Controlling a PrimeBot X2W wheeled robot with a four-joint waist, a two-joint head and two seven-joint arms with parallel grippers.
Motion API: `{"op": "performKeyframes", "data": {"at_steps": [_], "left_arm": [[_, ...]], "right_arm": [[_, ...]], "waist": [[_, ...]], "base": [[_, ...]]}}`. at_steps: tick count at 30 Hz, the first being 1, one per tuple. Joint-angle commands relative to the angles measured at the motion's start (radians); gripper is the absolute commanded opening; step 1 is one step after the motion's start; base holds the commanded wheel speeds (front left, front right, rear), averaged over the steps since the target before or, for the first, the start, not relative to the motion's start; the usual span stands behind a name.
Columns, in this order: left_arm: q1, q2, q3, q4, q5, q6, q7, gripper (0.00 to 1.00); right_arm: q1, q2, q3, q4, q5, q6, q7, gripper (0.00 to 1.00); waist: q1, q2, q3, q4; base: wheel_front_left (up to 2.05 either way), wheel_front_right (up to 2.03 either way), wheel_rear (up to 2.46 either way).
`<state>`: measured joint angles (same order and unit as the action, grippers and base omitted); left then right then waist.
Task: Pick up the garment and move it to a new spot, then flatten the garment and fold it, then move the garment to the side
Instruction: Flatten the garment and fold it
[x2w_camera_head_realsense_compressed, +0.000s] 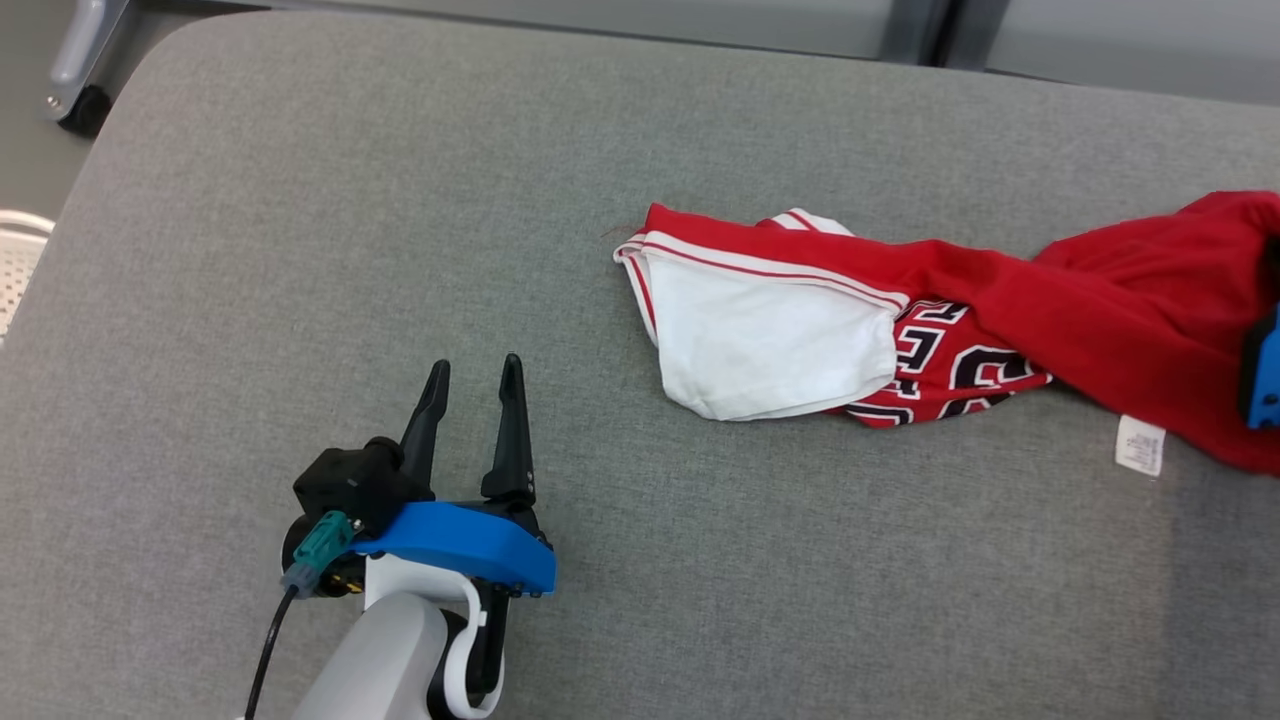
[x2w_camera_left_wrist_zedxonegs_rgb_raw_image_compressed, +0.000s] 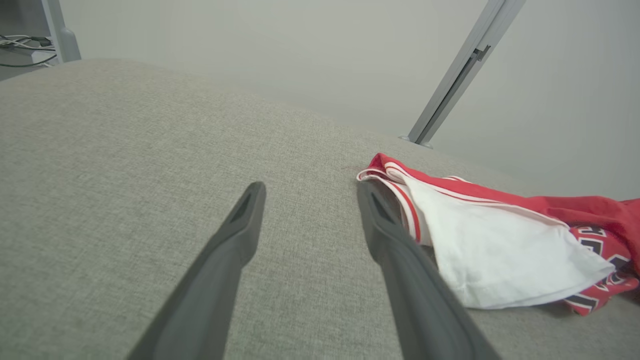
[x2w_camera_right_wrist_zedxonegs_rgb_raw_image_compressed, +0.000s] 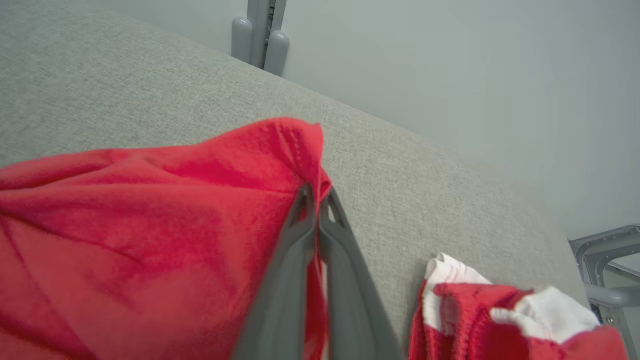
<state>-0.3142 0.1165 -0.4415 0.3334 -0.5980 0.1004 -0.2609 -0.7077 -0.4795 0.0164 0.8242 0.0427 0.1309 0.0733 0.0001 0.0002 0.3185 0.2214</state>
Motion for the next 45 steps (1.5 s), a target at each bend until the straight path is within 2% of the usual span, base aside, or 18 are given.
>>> {"op": "performKeyframes", "data": {"at_steps": [1, 2, 3, 4, 5, 10, 17, 24, 30, 34, 45], "left_arm": [[-0.017, -0.006, -0.002, 0.004, 0.005, -0.004, -0.004, 1.0], [-0.022, -0.008, -0.001, 0.005, 0.007, -0.005, -0.004, 1.0], [-0.024, -0.01, -0.001, 0.006, 0.01, -0.007, -0.004, 1.0], [-0.027, -0.013, -0.005, 0.008, 0.013, -0.009, -0.004, 1.0], [-0.029, -0.015, -0.007, 0.008, 0.013, -0.012, -0.004, 1.0], [-0.023, -0.026, -0.034, 0.015, 0.033, -0.031, -0.005, 1.0], [-0.01, -0.04, -0.097, 0.038, 0.052, -0.048, 0.003, 1.0], [-0.047, -0.052, -0.201, 0.096, 0.083, -0.086, 0.036, 1.0], [-0.124, -0.064, -0.292, 0.214, 0.115, -0.099, 0.043, 1.0], [-0.183, -0.066, -0.343, 0.309, 0.109, -0.083, 0.04, 1.0], [-0.287, -0.066, -0.403, 0.509, 0.052, 0.008, 0.003, 1.0]], "right_arm": [[-0.034, -0.005, -0.008, 0.025, -0.014, 0.0, -0.016, 0.0], [-0.049, -0.002, -0.012, 0.047, -0.025, 0.0, -0.03, 0.0], [-0.056, 0.005, -0.015, 0.066, -0.037, 0.0, -0.043, 0.12], [-0.068, 0.01, -0.023, 0.083, -0.048, 0.0, -0.063, 0.59], [-0.079, 0.015, -0.035, 0.097, -0.055, 0.0, -0.079, 1.0], [-0.102, 0.045, -0.053, 0.146, -0.088, 0.0, -0.171, 1.0], [-0.064, 0.085, -0.031, 0.13, -0.069, 0.0, -0.277, 1.0], [0.045, 0.161, -0.004, 0.02, -0.022, 0.0, -0.321, 1.0], [0.175, 0.247, -0.012, -0.11, -0.003, 0.0, -0.33, 1.0], [0.244, 0.299, -0.018, -0.179, -0.011, 0.0, -0.331, 1.0], [0.349, 0.4, -0.021, -0.305, -0.032, 0.0, -0.331, 1.0]], "waist": [[-0.0001, -0.0002, 0.014, 0.012], [-0.0001, -0.0002, 0.017, 0.013], [-0.0001, -0.0002, 0.019, 0.014], [-0.0001, -0.0002, 0.02, 0.013], [-0.0001, -0.0002, 0.02, 0.012], [-0.0001, -0.0002, -0.007, -0.013], [-0.0001, -0.0002, -0.075, -0.089], [-0.0001, -0.0002, -0.124, -0.168], [-0.0001, -0.0002, -0.127, -0.231], [-0.0001, -0.0002, -0.118, -0.266], [-0.0001, -0.0002, -0.098, -0.32]], "base": [[0.0, 0.0, 0.0], [0.0, 0.0, 0.0], [0.0, 0.0, 0.0], [0.0, 0.0, 0.0], [0.0, 0.0, 0.0], [0.0, 0.0, 0.0], [0.0, 0.0, 0.0], [0.0, 0.0, 0.0], [0.0, 0.0, 0.0], [0.0, 0.0, 0.0], [0.0, 0.0, 0.0]]}}
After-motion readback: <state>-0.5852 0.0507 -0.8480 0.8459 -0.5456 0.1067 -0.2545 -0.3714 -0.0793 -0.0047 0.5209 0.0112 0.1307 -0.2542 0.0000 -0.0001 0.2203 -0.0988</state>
